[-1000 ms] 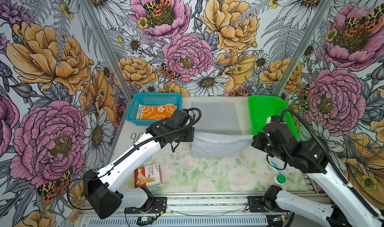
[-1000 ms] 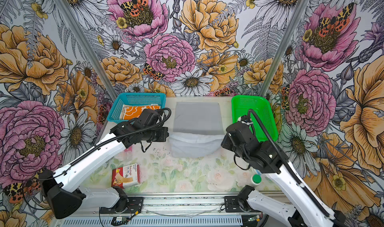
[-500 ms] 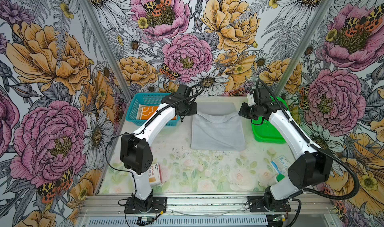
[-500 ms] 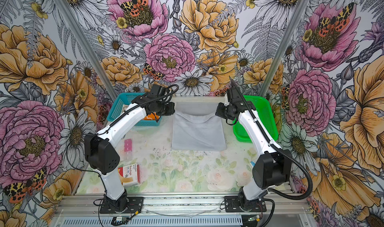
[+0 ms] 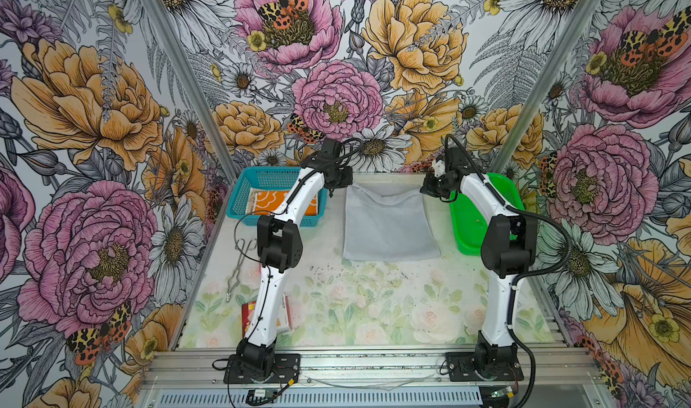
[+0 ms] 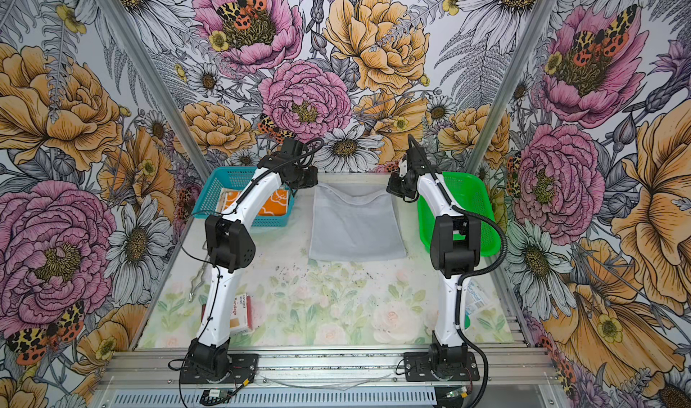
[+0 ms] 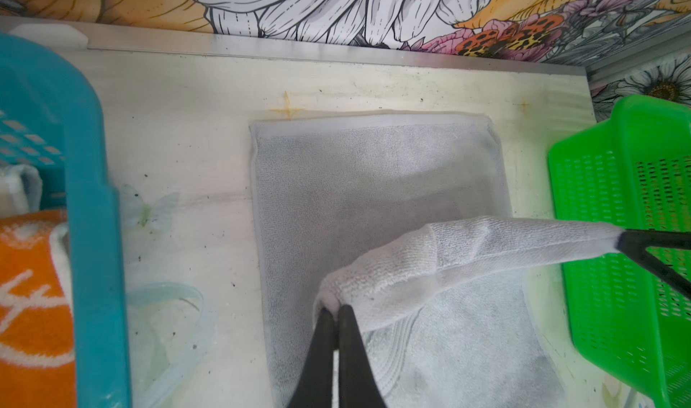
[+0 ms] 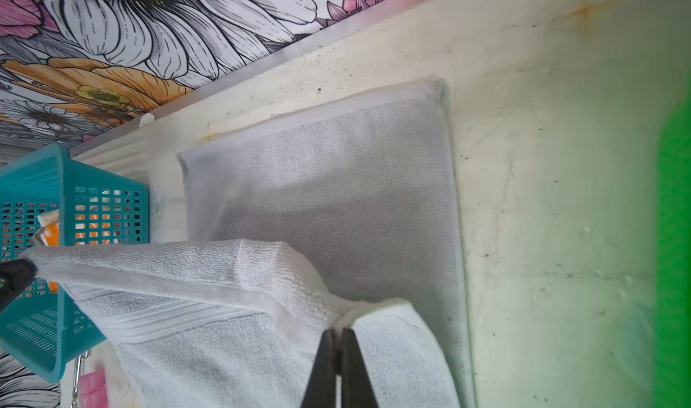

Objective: Fold and stack the towels
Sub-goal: 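Lay the held edge onto the far edge and open both grippers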

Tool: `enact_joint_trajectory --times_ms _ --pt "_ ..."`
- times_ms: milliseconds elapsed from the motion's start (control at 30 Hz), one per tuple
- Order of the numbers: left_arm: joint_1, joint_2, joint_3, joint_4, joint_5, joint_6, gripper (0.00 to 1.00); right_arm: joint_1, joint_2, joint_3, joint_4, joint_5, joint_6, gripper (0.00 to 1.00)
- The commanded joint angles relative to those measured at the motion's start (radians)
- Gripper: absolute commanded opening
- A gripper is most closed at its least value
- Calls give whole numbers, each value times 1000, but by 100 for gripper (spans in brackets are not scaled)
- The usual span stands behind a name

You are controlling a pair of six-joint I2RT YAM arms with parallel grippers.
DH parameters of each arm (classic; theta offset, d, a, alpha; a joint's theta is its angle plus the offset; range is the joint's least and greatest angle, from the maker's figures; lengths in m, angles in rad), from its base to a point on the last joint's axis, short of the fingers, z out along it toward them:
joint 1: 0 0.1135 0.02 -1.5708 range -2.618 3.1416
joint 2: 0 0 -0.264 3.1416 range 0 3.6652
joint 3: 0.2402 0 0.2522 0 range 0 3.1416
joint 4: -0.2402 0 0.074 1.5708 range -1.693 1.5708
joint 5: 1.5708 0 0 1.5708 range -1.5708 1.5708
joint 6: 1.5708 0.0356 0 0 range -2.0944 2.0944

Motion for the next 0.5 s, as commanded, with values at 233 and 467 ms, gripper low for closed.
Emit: enact_joint_trajectory --times_ms 233,467 --pt "3 297 394 -260 -44 35 0 -16 67 66 16 44 -10 0" --pt "7 294 410 -266 -96 43 0 -34 59 110 13 60 -10 0"
